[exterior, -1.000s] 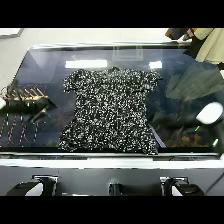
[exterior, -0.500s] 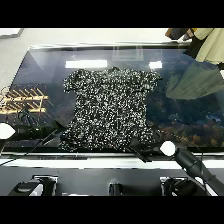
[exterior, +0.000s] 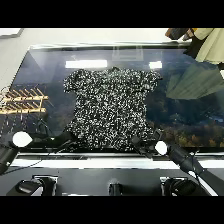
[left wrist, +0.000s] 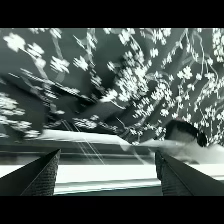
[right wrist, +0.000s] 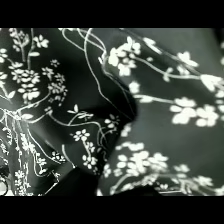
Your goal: Fold the clothes and pants, and hang the long-sleeved shirts on hangers.
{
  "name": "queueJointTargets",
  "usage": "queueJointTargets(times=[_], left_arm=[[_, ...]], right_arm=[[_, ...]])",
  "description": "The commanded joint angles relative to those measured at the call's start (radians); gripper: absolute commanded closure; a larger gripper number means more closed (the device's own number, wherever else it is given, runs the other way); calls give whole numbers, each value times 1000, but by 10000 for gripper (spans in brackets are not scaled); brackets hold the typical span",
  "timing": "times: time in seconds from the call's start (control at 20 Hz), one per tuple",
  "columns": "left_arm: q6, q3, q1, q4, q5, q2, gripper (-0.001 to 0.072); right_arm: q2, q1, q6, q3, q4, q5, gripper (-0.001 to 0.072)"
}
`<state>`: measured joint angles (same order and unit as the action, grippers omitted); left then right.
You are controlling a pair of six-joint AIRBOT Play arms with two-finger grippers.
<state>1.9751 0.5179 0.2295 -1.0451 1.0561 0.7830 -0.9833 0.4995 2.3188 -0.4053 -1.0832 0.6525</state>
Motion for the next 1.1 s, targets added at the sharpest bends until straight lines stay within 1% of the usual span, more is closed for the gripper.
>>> queueJointTargets(times=[0.0,0.2,0.45,0.5,0.55,0.6,0.7,0.75,0.8,0.9,1.0,1.05], left_arm=[[27,-58,117,78,-140,43,27],[72,-58,201,77,-241,171,27],[92,-48,206,79,-379,285,37],[94,-43,206,78,-394,288,110],[93,-39,206,78,-402,286,430],[85,-35,206,77,-404,285,681],[85,-35,203,76,-405,277,689],[85,-35,196,76,-379,267,690],[65,-35,185,76,-336,246,690],[14,-35,175,57,-222,163,691],[14,-35,183,9,-77,31,691],[14,-35,186,-12,-7,-43,691]], right_arm=[[-2,2,34,-42,-52,55,687],[51,2,39,-55,-56,66,686],[134,2,53,-55,-56,121,686],[151,2,54,-55,-56,134,686],[169,2,58,-55,-58,146,686],[189,2,72,-55,-67,161,686],[243,2,129,-55,-122,206,686],[279,2,153,-55,-145,244,687],[319,2,165,-55,-157,294,687],[416,2,183,-55,-158,441,687],[535,2,210,-55,-147,621,687],[606,3,241,-55,-133,714,687]])
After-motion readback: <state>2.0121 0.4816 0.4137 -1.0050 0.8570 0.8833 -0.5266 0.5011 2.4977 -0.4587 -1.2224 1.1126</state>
